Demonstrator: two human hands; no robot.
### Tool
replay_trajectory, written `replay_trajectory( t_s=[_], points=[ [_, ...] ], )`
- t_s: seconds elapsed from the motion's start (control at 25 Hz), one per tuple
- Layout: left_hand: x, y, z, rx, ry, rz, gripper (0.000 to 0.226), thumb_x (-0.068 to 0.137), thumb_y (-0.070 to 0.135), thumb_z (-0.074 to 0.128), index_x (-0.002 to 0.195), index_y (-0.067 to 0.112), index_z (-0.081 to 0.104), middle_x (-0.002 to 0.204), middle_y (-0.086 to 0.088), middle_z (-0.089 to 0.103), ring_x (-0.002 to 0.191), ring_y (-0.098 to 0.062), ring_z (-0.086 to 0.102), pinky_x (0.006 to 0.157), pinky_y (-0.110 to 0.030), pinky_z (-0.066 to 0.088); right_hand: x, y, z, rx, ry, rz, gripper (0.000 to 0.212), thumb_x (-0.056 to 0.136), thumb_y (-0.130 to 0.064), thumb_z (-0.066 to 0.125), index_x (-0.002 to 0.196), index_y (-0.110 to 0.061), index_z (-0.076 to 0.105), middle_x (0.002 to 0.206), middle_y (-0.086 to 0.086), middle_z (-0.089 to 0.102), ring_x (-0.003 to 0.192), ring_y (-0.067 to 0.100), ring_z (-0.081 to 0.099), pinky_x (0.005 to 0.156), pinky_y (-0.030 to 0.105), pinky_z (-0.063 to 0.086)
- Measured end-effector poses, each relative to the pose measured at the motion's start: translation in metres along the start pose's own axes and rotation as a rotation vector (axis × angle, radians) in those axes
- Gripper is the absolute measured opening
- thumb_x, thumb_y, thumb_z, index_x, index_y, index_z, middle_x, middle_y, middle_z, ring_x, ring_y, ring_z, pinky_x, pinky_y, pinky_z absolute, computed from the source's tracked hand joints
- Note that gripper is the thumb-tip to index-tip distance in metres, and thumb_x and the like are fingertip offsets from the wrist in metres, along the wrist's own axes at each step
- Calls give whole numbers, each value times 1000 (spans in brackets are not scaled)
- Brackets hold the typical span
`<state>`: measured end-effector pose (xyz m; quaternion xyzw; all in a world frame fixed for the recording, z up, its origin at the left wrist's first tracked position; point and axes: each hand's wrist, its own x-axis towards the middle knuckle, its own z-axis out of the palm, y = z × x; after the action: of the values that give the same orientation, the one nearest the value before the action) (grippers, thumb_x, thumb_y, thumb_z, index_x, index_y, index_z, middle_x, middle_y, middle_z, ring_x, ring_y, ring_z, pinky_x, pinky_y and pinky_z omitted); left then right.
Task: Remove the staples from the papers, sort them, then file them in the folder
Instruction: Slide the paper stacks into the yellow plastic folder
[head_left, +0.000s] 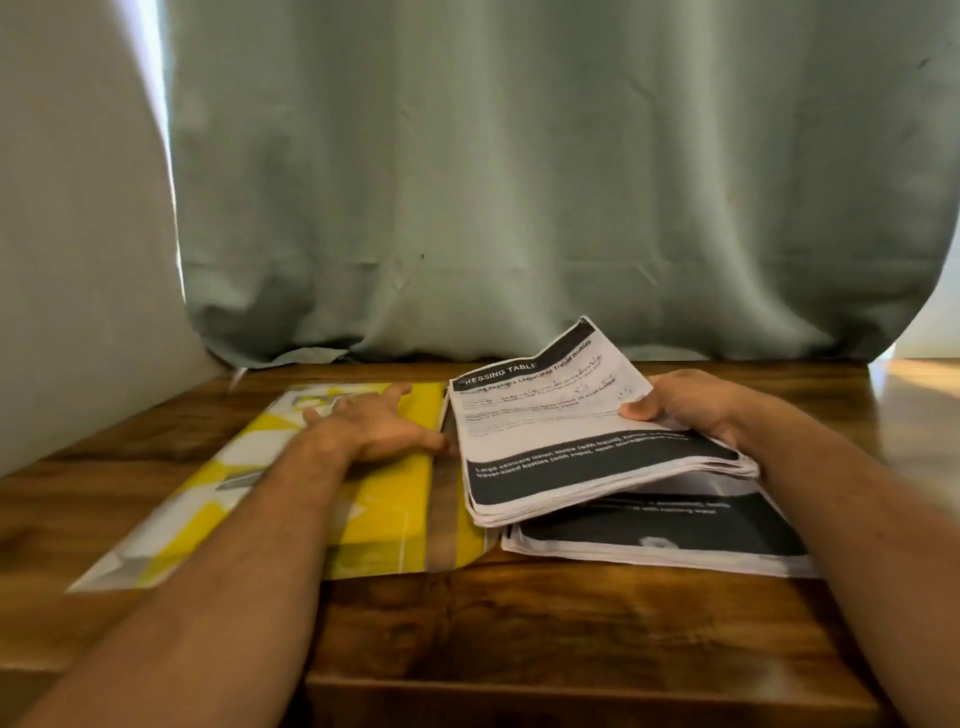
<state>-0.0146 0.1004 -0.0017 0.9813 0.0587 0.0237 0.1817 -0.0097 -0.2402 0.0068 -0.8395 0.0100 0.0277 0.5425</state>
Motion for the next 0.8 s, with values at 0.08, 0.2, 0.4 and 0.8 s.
replay_trajectory(
  t_s=[0.08,0.2,0.4,0.8],
  points=[
    [0,-1,-2,-108,21,13,113,46,77,67,150,49,30,159,0,38,143,-29,37,118,-52,27,-1,-1,1,-10,-8,-3,24,83,-1,68,106,-8,73,100,8,76,91,28,73,91,37,54],
    [-1,3,-8,-272,75,49,79,68,52,74,141,38,48,145,-2,53,128,-25,51,106,-38,42,-1,-1,3,13,-37,6,25,85,1,66,108,-6,72,101,11,76,93,31,72,94,40,53],
    [-4,6,-12,-235,290,46,25,68,30,62,93,31,64,97,3,71,87,-22,67,84,-37,58,1,1,2,48,-68,11,30,85,4,63,115,-2,68,105,15,75,99,36,70,97,43,52],
    [-6,9,-30,-707,564,104,15,67,19,66,77,29,70,77,4,72,73,-20,68,73,-35,61,3,-6,8,120,-268,33,45,82,-6,64,127,-7,62,119,17,69,110,39,66,104,50,46]
  ],
)
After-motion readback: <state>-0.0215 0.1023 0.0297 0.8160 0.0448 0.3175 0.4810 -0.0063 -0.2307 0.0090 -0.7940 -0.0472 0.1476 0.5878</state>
